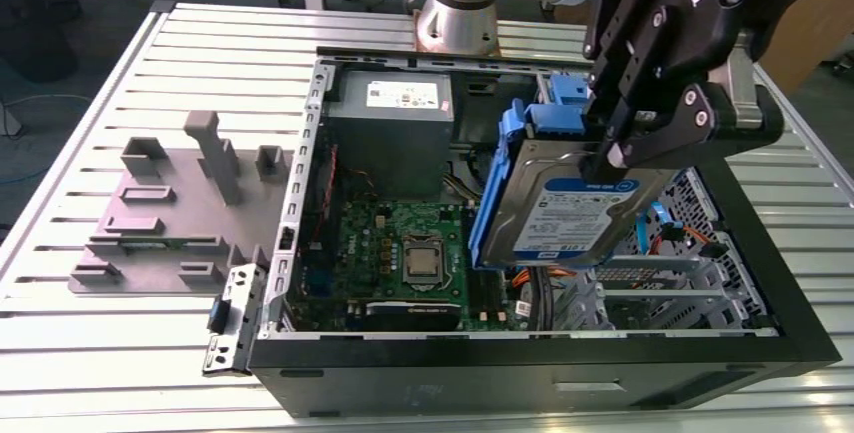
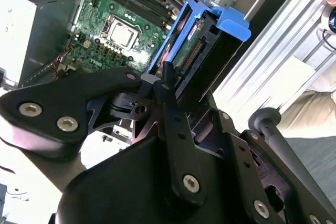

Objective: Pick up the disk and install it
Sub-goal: 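Pick up the disk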

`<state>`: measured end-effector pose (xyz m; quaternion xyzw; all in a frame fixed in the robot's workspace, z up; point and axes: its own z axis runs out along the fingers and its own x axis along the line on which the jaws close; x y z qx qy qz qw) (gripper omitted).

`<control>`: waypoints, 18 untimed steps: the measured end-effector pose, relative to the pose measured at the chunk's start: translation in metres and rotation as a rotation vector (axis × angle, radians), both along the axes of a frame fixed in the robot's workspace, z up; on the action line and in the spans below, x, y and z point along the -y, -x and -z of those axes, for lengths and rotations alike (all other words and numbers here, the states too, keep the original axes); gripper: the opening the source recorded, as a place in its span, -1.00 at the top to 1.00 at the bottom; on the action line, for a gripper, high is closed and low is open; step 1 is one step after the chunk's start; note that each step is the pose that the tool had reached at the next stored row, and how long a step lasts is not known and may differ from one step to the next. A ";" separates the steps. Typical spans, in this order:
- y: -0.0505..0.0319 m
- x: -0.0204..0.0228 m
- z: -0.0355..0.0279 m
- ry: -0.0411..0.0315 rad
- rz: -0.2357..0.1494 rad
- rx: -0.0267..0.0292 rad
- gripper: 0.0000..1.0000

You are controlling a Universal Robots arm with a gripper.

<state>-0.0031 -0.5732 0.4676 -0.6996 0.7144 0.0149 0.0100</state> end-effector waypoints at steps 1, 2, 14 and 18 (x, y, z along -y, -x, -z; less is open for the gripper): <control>-0.0018 0.0000 0.0001 0.0000 0.000 0.0000 0.30; -0.0037 0.0000 0.0003 0.0000 0.000 0.0000 0.30; -0.0200 -0.0015 0.0017 0.0001 0.000 0.0000 0.30; -0.0230 -0.0027 0.0023 -0.0001 0.000 0.0000 0.30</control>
